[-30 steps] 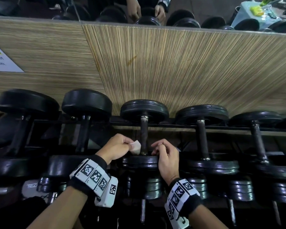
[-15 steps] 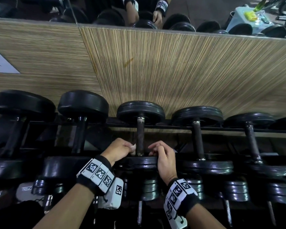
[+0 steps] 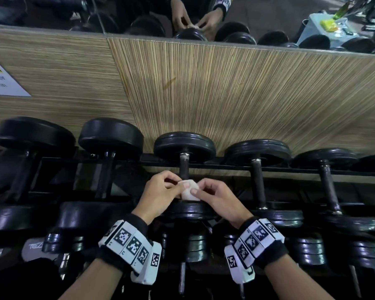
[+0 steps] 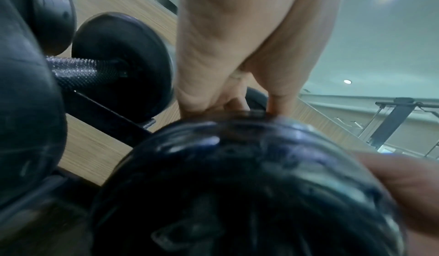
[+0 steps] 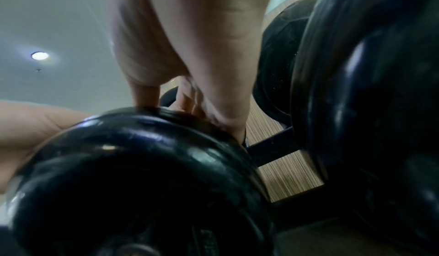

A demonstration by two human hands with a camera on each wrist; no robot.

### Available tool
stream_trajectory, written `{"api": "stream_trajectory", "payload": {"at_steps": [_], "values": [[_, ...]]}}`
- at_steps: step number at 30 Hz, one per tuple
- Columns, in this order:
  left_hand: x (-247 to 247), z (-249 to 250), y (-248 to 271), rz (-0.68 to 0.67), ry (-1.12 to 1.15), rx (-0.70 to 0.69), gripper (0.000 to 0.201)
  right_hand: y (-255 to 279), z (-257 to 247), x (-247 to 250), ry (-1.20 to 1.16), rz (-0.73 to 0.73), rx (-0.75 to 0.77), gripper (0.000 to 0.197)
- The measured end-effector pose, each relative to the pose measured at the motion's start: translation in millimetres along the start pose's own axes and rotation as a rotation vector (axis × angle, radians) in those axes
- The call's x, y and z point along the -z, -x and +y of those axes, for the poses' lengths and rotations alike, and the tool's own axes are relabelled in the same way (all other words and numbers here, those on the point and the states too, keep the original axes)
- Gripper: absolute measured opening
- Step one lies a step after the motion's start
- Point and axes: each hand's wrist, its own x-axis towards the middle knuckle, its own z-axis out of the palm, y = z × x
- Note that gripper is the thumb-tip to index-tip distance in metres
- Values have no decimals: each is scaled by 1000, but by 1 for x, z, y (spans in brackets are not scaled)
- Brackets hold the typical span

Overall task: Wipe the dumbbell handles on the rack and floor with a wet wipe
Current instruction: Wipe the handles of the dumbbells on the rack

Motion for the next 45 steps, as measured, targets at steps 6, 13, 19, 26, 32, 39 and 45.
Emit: {"api": "stream_trajectory", "payload": {"at_steps": [6, 13, 19, 26, 32, 39, 45], "values": [[-22, -18, -2, 325, -126, 76, 23, -42, 14, 2, -213, 465, -174, 16], [-23, -22, 1, 371, -57, 108, 16, -92, 23, 1, 292, 261, -223, 27], [-24, -24, 3, 393, -16, 93, 17, -103, 17, -3, 300, 204, -125, 30], [-25, -24, 3, 397, -8, 78, 19, -88, 18, -8, 226, 345, 47, 32], [-25, -21, 3, 401, -21, 87, 20, -79, 14, -14, 242, 405, 156, 22], [-26, -18, 5, 416, -23, 111, 21, -67, -19, -40, 528, 217, 270, 26], [-25, -17, 5, 400, -16, 129, 21, -70, 13, -9, 218, 491, 85, 26]]}}
